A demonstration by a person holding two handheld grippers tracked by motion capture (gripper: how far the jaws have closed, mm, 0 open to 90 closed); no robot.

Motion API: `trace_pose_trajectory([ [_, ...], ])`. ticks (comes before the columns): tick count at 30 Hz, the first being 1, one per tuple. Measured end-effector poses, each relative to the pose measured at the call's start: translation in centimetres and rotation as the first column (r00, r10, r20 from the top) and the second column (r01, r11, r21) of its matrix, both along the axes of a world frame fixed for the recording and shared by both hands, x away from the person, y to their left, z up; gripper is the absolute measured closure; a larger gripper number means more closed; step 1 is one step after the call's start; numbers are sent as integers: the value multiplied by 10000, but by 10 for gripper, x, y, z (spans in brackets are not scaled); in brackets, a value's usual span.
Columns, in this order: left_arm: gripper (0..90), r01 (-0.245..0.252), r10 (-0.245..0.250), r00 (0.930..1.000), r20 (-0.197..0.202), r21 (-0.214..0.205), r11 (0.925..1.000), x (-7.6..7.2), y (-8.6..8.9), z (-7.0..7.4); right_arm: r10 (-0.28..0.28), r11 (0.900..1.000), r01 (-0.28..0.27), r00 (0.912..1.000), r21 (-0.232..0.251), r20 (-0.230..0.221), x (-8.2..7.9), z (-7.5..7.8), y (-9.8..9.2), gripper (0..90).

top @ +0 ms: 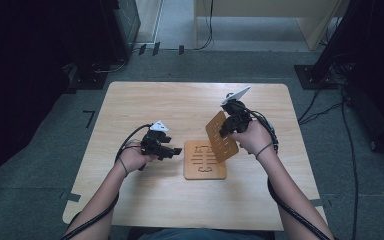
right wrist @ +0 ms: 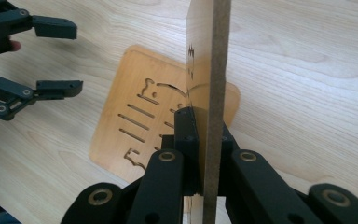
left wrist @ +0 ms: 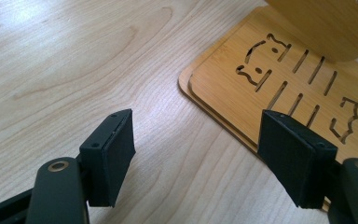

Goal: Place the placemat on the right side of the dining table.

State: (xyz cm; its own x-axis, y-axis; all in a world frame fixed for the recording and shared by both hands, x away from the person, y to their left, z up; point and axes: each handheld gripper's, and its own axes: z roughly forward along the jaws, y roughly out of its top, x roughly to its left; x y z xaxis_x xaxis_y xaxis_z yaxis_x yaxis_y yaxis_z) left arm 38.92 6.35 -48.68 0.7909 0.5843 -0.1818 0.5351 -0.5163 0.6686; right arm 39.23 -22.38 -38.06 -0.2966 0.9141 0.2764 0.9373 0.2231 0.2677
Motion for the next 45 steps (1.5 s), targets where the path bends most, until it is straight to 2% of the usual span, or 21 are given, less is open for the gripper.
trace_pose_trajectory([
  [16,264,4,-4,10000,-14,14,10000,2,-3,-1,-523,9985,523,9986,-129,-17,1,-4,-24,879],
  [32,264,113,-113,9999,3,53,9999,5,-8,-1,-1182,9923,1177,9929,-380,-111,3,-9,-52,879],
  [45,264,107,-107,9999,17,-11,9999,6,-10,-2,-1516,9873,1501,9881,-522,-265,6,-9,-67,879],
])
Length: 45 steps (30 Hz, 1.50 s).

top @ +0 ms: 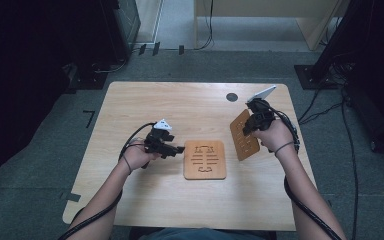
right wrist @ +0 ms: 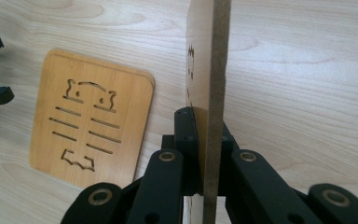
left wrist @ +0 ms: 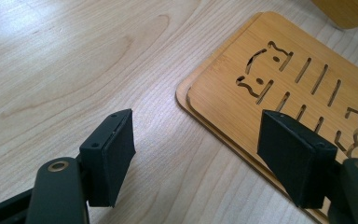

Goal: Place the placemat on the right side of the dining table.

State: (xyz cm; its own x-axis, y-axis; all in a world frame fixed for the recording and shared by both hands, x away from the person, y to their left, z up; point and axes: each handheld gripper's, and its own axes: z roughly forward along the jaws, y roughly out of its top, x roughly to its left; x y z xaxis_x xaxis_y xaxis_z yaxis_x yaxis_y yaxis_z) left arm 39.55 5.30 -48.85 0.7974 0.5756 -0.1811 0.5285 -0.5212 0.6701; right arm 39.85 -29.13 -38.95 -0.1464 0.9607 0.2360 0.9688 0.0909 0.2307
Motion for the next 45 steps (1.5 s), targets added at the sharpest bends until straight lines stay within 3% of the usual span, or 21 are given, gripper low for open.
trace_pose_trajectory([
  [19,264,43,-43,10000,44,102,9999,0,0,-1,-621,9973,616,9980,-394,-106,12,2,-28,879],
  [32,264,39,-40,10000,64,87,10000,1,-1,-1,-1177,9922,1168,9929,-434,-189,30,3,-47,879],
  [45,264,116,-117,9999,91,187,9998,0,-2,-1,-1525,9846,1487,9877,-916,-356,47,11,-68,878],
])
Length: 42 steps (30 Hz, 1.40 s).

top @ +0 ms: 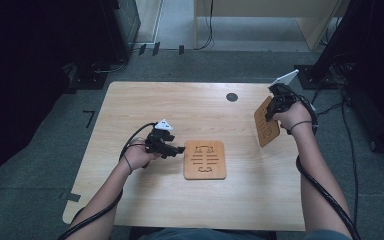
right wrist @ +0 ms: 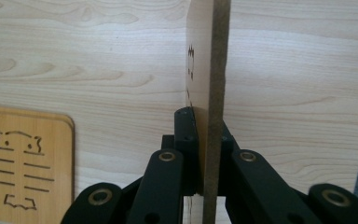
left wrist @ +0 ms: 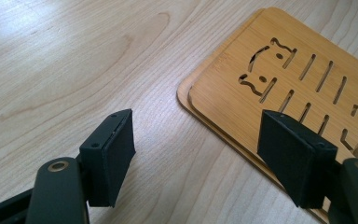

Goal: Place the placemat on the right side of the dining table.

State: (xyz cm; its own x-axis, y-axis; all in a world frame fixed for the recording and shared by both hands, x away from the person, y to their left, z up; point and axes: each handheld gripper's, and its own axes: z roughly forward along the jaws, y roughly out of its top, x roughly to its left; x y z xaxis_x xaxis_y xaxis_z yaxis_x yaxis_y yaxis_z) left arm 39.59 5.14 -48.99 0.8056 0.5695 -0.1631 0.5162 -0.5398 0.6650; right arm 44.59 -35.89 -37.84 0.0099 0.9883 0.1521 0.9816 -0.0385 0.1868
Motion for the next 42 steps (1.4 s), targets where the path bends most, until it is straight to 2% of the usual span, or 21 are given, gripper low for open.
trace_pose_trajectory([
  [9,264,26,-26,10000,-20,35,10000,0,-1,-1,-210,9996,206,9995,-201,-218,14,-5,-9,878],
  [12,264,45,-45,10000,-23,105,9999,0,-1,-2,-386,9993,385,9989,-39,-263,21,-8,-13,878],
  [20,264,71,-71,10000,-11,48,10000,-1,-1,-3,-796,9967,796,9968,139,-5,34,-16,-19,877],
  [29,264,66,-66,10000,-2,79,9999,-2,-1,-3,-811,9967,811,9967,1,104,39,-16,-19,867],
  [42,264,128,-128,9999,4,135,9998,-2,-2,-3,-854,9963,853,9958,42,340,32,-3,-25,851],
])
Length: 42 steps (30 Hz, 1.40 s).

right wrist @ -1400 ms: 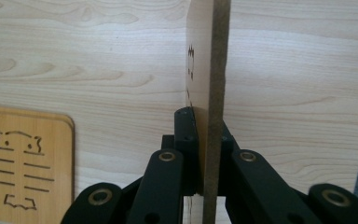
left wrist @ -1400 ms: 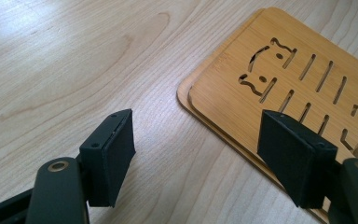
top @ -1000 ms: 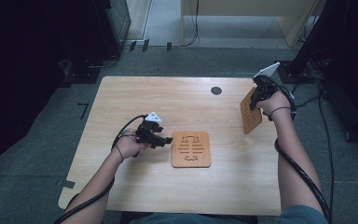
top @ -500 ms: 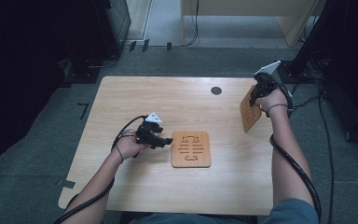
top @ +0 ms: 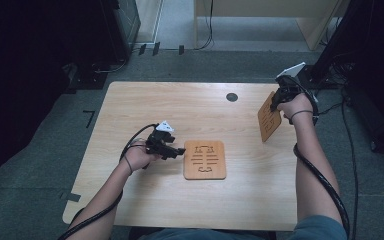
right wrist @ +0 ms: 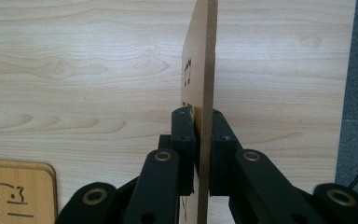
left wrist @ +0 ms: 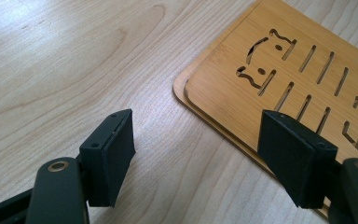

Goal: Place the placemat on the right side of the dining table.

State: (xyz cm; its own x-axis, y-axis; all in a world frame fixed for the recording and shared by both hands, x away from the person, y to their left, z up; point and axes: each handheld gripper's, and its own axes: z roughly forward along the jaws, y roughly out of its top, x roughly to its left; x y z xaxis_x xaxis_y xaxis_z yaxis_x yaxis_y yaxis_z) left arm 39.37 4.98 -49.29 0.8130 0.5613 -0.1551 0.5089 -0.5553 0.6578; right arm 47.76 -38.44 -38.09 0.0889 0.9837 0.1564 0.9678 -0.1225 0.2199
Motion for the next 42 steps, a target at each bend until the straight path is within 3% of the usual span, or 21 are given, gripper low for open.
trace_pose_trajectory([
  [10,263,3,-3,10000,-12,12,10000,0,0,0,-58,9999,57,9999,109,151,-7,1,-11,816],
  [23,262,29,-29,10000,-13,72,10000,0,-1,-1,-154,9998,158,9990,-93,411,-16,-11,-23,763],
  [42,260,33,-33,10000,-7,108,9999,0,-1,-1,-404,9978,368,9969,547,672,-20,-34,-30,664],
])
